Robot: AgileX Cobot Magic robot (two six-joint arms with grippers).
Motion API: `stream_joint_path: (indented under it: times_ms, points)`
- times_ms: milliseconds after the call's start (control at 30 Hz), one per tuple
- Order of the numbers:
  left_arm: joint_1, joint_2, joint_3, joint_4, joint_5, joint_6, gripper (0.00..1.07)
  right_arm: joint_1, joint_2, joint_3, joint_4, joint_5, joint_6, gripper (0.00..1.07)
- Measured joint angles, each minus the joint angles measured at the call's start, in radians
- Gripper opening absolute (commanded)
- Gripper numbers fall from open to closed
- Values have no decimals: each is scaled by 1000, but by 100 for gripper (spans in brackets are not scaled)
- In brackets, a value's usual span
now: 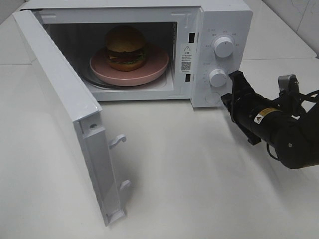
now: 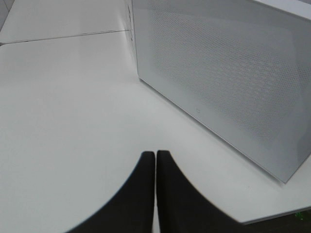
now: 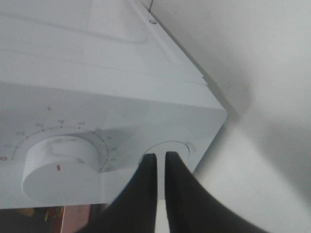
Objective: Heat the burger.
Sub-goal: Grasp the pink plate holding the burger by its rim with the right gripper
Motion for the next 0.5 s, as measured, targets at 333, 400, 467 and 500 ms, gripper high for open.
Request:
stream_joint_path:
  times_ms: [333,400,467,500]
  points:
    - [0,0,0,0,0,0,0,0,0,0,-158,-105,-410,7]
    - [0,0,0,0,0,0,0,0,0,0,-190,-105,-554,7]
    - [0,0,0,0,0,0,0,0,0,0,-205,-105,-622,7]
    - [0,0,0,0,0,0,0,0,0,0,-226,-105,-730,8]
